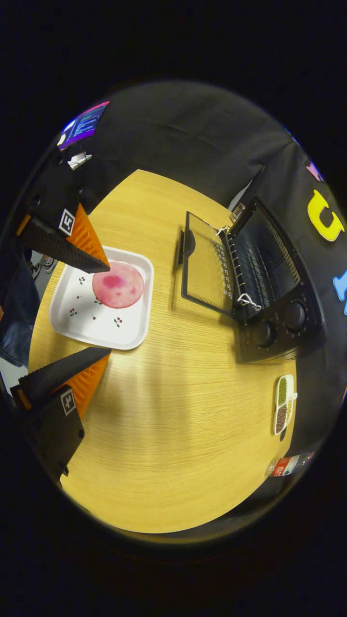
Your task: Open the toaster oven, put the food inside, and close the toaster oven door.
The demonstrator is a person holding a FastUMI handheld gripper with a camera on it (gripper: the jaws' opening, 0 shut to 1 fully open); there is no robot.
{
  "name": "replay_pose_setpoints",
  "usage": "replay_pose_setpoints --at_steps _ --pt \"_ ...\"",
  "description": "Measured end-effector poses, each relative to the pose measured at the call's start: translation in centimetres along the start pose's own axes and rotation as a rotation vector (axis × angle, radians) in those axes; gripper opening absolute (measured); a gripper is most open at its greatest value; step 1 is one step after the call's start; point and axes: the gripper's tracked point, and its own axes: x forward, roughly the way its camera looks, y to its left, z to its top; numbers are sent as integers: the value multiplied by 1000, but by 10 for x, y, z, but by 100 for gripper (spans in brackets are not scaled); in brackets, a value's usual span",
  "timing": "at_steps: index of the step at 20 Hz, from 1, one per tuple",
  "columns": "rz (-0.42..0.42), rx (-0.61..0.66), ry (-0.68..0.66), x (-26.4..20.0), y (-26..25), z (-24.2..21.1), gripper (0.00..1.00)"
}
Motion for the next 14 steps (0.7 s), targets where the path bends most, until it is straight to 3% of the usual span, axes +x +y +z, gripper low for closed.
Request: replay_pose_setpoints --at_steps 4,6,9,11,14 --pt "-32 -21 122 10 -13 -20 96" --pt "-17 -6 122 12 -11 -18 94" --pt "-4 26 167 13 -12 -22 79" --pt "-46 21 187 16 -23 -25 70" --pt "-37 37 200 16 -24 -26 26"
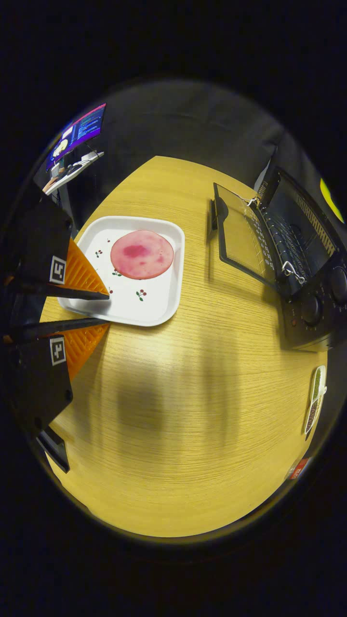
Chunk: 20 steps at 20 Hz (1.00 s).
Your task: Open the toaster oven, put the food inside, and close the toaster oven door.
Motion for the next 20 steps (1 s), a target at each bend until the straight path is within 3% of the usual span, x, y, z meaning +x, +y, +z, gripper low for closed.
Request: replay_pose_setpoints --at_steps 1,5,8,20 --pt "6 -1 9 0 1 -2 25" --pt "23 57 -8 4 0 0 7" --pt "44 76 -34 8 1 0 2" --pt "238 249 -133 -7 60 -2 2"
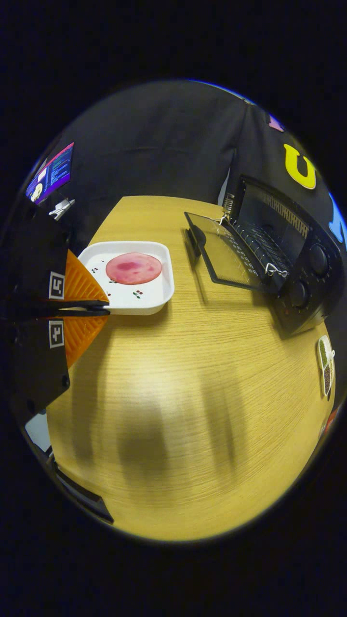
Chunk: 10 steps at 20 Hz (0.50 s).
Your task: Open the toaster oven, put the food inside, and close the toaster oven door.
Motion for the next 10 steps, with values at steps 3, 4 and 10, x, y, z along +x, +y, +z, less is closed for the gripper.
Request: replay_pose_setpoints --at_steps 3,4,10 --pt "34 45 -47 4 27 -5 2" --pt "40 58 -67 6 34 -5 2" --pt "86 153 -165 23 78 -14 2"
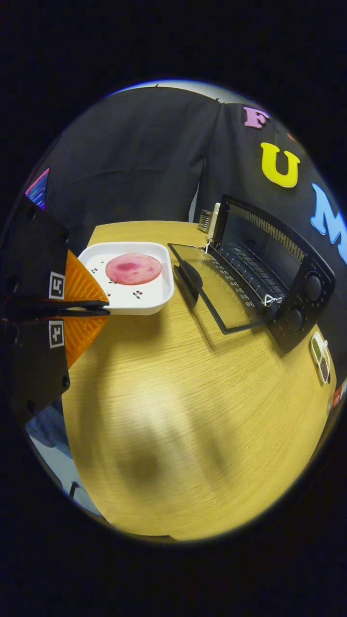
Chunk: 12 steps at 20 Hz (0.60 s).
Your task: Open the toaster oven, put the food inside, and close the toaster oven door.
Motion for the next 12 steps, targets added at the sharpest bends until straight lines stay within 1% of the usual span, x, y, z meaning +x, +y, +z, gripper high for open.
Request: replay_pose_setpoints --at_steps 5,8,12 --pt "53 88 -102 11 36 3 2" --pt "43 126 -188 16 51 16 2" --pt "54 201 -277 24 73 40 2"
